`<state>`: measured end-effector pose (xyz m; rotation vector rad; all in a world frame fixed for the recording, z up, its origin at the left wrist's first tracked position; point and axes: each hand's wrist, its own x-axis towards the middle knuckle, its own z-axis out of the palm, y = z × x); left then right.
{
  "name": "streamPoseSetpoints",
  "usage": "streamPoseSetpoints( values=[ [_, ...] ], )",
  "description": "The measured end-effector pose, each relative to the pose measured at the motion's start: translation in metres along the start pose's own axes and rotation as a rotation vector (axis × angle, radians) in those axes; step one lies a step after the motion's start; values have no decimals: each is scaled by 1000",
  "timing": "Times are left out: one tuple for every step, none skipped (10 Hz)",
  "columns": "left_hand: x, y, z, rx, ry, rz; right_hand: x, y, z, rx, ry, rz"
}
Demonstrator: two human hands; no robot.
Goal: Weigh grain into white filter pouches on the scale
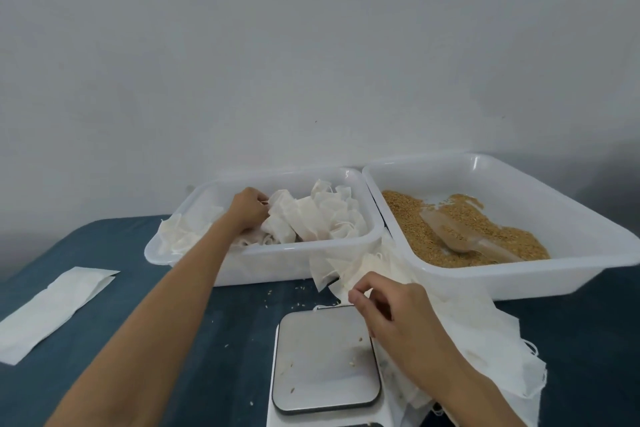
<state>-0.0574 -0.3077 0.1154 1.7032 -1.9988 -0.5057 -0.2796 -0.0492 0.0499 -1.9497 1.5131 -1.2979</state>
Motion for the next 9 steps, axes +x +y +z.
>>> streamPoseSetpoints(
  values=[
    [-9, 1, -8, -50, -3, 25, 0, -1, 0, 2, 1, 5],
    [-14, -3, -19, -87, 37, 41, -1, -2, 0, 2, -4, 15],
    [-34, -9, -34, -140, 182, 45, -1, -2, -1, 1, -5, 30],
    [-83, -19, -40, -195, 357, 119, -2, -3, -2, 16, -6, 43],
    [-160, -26, -36, -355, 387, 197, -3, -9, -3, 21, -7, 49],
    [-238, -50, -13, -454, 405, 137, -20, -14, -8, 57, 25, 55],
    [-291, -67, 23, -462, 274, 65, -56, -13, -12, 154, 63, 120],
    [-307, -64, 51, -356, 167, 86, -80, -12, -14, 230, 106, 209],
    [-303, -52, 50, -365, 192, 35, -82, -12, -9, 237, 90, 218]
  ],
)
